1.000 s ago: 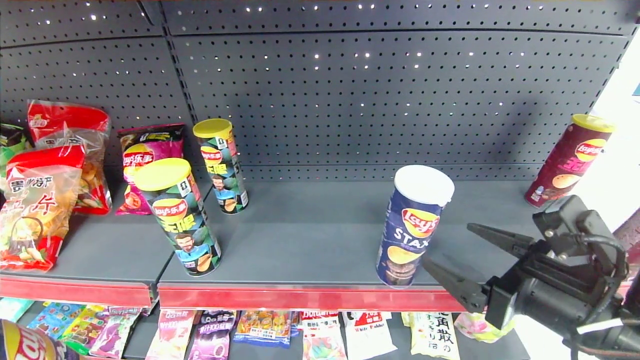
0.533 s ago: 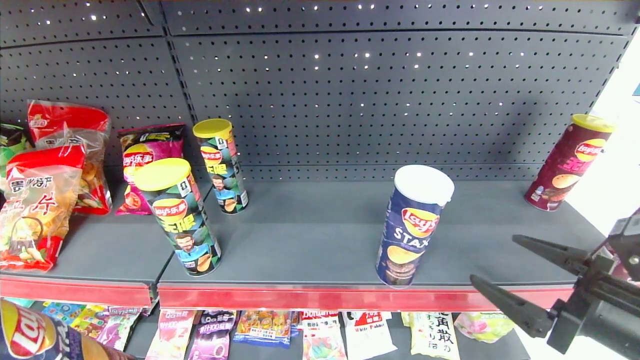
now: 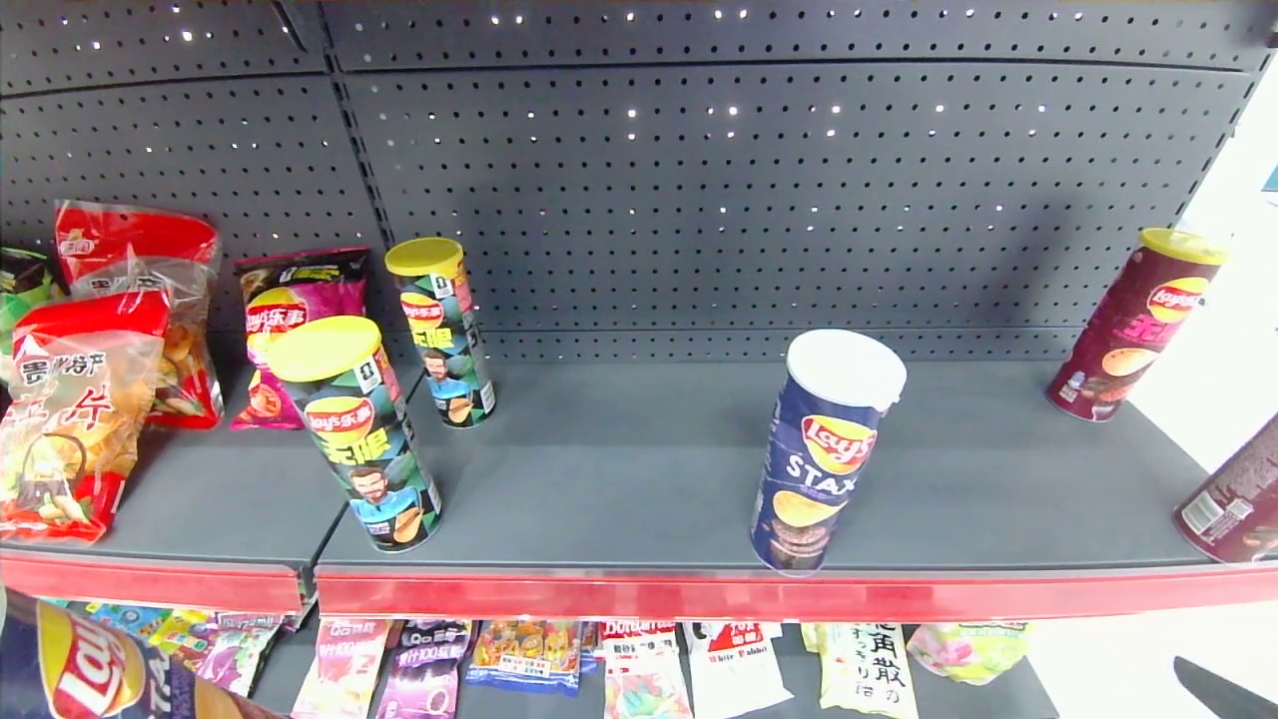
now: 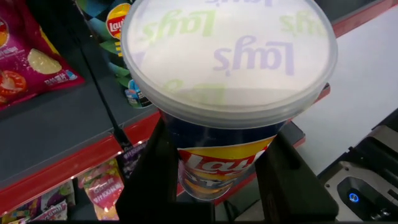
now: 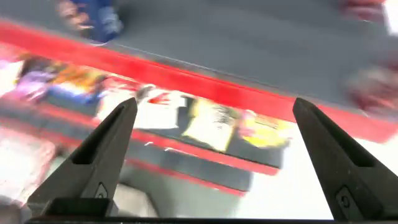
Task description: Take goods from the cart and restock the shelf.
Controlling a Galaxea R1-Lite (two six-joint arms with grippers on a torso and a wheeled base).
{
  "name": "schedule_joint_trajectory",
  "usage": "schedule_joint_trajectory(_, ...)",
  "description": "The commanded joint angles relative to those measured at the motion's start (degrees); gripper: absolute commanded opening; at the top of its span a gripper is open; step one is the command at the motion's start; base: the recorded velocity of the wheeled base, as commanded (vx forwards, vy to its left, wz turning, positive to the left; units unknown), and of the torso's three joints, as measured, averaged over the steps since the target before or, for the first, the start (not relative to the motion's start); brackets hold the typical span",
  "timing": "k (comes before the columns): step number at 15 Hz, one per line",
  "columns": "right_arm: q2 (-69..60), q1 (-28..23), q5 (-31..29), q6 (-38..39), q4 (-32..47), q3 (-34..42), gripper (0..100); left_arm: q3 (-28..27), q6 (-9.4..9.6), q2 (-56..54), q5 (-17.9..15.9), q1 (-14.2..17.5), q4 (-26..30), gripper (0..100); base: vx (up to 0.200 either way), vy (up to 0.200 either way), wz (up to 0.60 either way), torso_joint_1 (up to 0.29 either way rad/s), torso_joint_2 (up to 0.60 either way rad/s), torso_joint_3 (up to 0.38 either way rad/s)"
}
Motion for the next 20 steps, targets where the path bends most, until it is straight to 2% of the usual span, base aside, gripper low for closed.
schedule_joint_trajectory(1, -12.98, -4.99, -6.20, -0.06, 4.37, -1.92, 100, 0.61, -0.05, 0.03, -0.50, 0.00, 0.02, 0, 0.000, 0.000, 0.00, 0.000, 0.00, 0.000)
schedule_joint_trajectory(3, -17.99, -6.49, -10.07, -0.15, 4.55, 1.51, 100, 0.79, -0.23, -0.23, -1.03, 0.00, -0.07, 0, 0.000, 0.000, 0.00, 0.000, 0.00, 0.000)
schedule_joint_trajectory(8, -28.63, -5.96, -9.81, -1.29, 4.81, 7.83, 100, 0.96, -0.31, -0.76, -1.03, 0.00, -0.07, 0, 0.000, 0.000, 0.00, 0.000, 0.00, 0.000)
schedule_joint_trajectory(10, -34.61, -4.99, -7.70, -1.03, 7.97, 10.03, 100, 1.14, -0.40, -1.11, -2.26, 0.00, 0.02, 0, 0.000, 0.000, 0.00, 0.000, 0.00, 0.000)
schedule_joint_trajectory(11, -35.13, -5.08, -4.71, -0.50, 5.95, 13.02, 100, 1.31, -0.67, -1.11, -3.66, 0.00, 0.02, 0, 0.000, 0.000, 0.00, 0.000, 0.00, 0.000)
schedule_joint_trajectory(12, -35.13, -5.08, -4.27, -0.41, 2.70, 14.16, 100, 1.67, -1.28, -1.46, -3.93, 0.00, 0.02, 0, 0.000, 0.000, 0.00, 0.000, 0.00, 0.000)
schedule_joint_trajectory(14, -35.13, -4.99, -2.95, 0.73, 1.12, 15.57, 100, 2.63, -1.63, -2.69, -3.93, 0.00, 0.02, 0, 0.000, 0.000, 0.00, 0.000, 0.00, 0.000)
schedule_joint_trajectory(18, -34.96, -5.08, -7.96, 6.53, 1.03, 15.74, 100, 3.69, -1.63, -5.94, -4.01, 0.00, 0.02, 0, 0.000, 0.000, 0.00, 0.000, 0.00, 0.000)
schedule_joint_trajectory(20, -35.13, -5.08, -7.87, 5.21, 0.15, 16.27, 100, 3.69, -1.63, -6.12, -4.01, 0.00, 0.02, 0, 0.000, 0.000, 0.00, 0.000, 0.00, 0.000)
